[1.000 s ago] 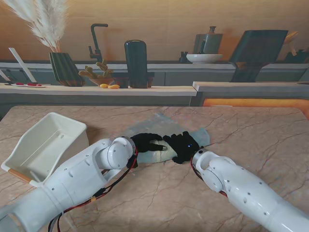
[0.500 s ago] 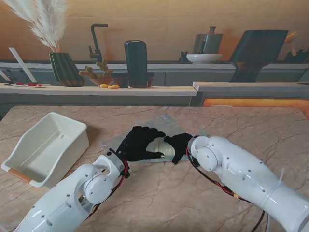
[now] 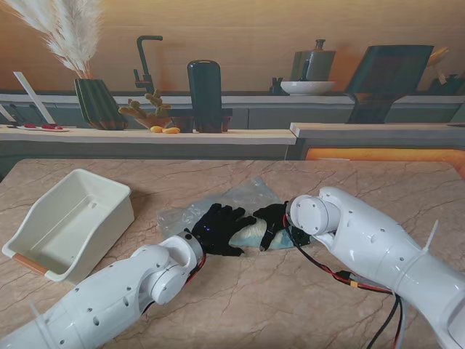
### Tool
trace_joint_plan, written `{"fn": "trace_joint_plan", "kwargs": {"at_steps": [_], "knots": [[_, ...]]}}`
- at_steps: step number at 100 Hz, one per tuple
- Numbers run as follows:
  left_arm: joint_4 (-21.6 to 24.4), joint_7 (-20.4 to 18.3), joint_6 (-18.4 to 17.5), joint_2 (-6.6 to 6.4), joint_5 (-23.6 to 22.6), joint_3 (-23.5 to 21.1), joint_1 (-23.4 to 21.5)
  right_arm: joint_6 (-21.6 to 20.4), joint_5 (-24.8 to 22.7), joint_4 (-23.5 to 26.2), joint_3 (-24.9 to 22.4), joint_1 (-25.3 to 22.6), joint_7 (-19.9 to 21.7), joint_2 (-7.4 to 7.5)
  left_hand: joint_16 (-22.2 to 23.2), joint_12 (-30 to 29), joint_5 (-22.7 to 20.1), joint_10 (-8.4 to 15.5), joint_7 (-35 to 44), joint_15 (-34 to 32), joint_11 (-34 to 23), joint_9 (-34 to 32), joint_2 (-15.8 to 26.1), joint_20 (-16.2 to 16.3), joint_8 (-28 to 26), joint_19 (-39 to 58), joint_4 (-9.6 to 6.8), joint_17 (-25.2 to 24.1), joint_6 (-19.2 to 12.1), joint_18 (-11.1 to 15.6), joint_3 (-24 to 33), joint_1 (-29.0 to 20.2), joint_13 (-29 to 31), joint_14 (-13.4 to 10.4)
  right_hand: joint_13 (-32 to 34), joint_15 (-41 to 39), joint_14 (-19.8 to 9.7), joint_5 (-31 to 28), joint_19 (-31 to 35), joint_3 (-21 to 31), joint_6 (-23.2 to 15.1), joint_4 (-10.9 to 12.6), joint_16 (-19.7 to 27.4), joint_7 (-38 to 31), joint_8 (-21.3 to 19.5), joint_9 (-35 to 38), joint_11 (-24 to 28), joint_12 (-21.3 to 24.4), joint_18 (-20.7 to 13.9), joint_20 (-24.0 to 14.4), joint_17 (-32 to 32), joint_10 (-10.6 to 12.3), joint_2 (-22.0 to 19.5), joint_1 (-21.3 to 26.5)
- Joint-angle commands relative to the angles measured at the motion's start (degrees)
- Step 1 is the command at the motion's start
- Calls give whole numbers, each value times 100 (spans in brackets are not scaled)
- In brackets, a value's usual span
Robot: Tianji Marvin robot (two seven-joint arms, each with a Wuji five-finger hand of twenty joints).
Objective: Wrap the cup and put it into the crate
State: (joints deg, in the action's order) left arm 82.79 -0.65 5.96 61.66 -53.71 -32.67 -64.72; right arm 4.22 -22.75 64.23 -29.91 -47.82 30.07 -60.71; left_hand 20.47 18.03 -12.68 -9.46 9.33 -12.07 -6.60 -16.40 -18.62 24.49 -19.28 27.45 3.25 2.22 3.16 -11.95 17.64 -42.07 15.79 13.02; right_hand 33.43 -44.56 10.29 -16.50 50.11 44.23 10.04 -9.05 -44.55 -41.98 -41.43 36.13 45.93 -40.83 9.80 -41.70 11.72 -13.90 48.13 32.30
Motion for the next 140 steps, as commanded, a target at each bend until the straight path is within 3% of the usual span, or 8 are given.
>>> {"fn": "trace_joint_plan", "kwargs": {"at_steps": [1, 20, 43, 71, 98, 114, 126, 140], "knots": [[-491, 30, 40, 84, 22, 64, -17, 48, -154, -161, 7, -369, 121, 76, 189, 146, -932, -247, 1074, -319, -763, -931, -296, 201, -339, 441, -47, 124, 622, -91, 601, 130, 467, 25, -106, 194, -319, -1752, -606, 805, -1996, 815, 390, -909, 743, 112, -477, 857, 131, 75, -171, 305, -1401, 1419], [-1056, 92, 235, 260, 598, 415, 327, 7, -444, 361, -1083, -1066, -21, 152, 297, 379, -2099, -188, 2497, -1241, -1411, -2596, -550, 119, -974, 2062, 45, 860, 316, -16, 1479, 233, 1835, 148, -485, 1596, -301, -962, -1586, -450, -1362, 1324, 1119, 515, 424, -678, -1248, 1553, 330, 32, -335, 222, -1876, 434], [-1491, -370, 187, 424, 1517, 654, 729, -749, -1057, 1096, -2479, -2114, -853, 125, 447, 509, -2319, -84, 3196, -1723, -1648, -3089, -913, 220, -996, 2535, 386, 1091, -5, -166, 1691, -308, 2236, 197, -817, 3025, -221, -267, -2184, -877, -1224, 1003, 1832, 1143, 454, -1490, -1914, 1967, 362, -113, -469, 215, -1716, -373], [-1763, -1203, 481, 574, 2703, 820, 1147, -1921, -2571, 1664, -3229, -3124, -2702, 33, 549, 528, -2336, -84, 3498, -1690, -1582, -3126, -785, 237, -815, 2583, 448, 970, -166, -227, 1221, -899, 2204, 246, -724, 3122, -275, 129, -2296, -800, -1193, 877, 1843, 1186, 451, -1742, -1852, 2007, 359, -195, -390, 224, -1623, -816], [-1959, -1975, 815, 660, 3831, 822, 1425, -1306, -4642, 1439, -2496, -3096, -3973, 225, 527, 448, -2386, -157, 3130, -1414, -1319, -2809, -565, 74, -749, 2210, 260, 633, -288, -120, 620, -1289, 1815, 297, -683, 2754, -143, 341, -2350, -565, -568, 931, 1770, 1346, 642, -1955, -1428, 2003, 611, -140, -170, -13, -1516, -915], [-2012, -2135, 722, 653, 3976, 848, 1509, -948, -4328, 892, -1754, -2494, -3656, 215, 480, 409, -2244, -128, 2785, -1192, -1171, -2557, -454, -72, -856, 1910, 162, 507, -148, -36, 469, -1067, 1591, 259, -711, 2358, -139, 317, -2262, -475, -497, 981, 1706, 1369, 657, -2042, -1195, 2069, 569, -63, -209, -71, -1412, -564], [-1925, -2074, 691, 613, 3969, 654, 1402, -839, -3887, 363, -1103, -1940, -3543, 164, 438, 329, -1790, -185, 1837, -902, -939, -1949, -126, -184, -697, 1575, -41, 236, 271, -114, 291, -141, 1154, 291, -218, 1557, -263, -367, -1789, -149, -791, 1496, 1391, 846, 501, -1310, -653, 1889, 486, 0, 121, 121, -1956, 298], [-1521, -1799, 506, 503, 3974, -74, 925, -840, -3264, -86, -626, -1486, -3433, 39, 419, 250, -1359, -220, 1081, -620, -692, -1466, -16, -77, -444, 1227, -53, 104, 356, -150, -437, 80, 808, 305, 424, 465, -425, -1768, -835, 1339, -1668, 1685, 953, -769, 1212, 135, -245, 1643, 248, 236, 419, 460, -2230, 1102]]}}
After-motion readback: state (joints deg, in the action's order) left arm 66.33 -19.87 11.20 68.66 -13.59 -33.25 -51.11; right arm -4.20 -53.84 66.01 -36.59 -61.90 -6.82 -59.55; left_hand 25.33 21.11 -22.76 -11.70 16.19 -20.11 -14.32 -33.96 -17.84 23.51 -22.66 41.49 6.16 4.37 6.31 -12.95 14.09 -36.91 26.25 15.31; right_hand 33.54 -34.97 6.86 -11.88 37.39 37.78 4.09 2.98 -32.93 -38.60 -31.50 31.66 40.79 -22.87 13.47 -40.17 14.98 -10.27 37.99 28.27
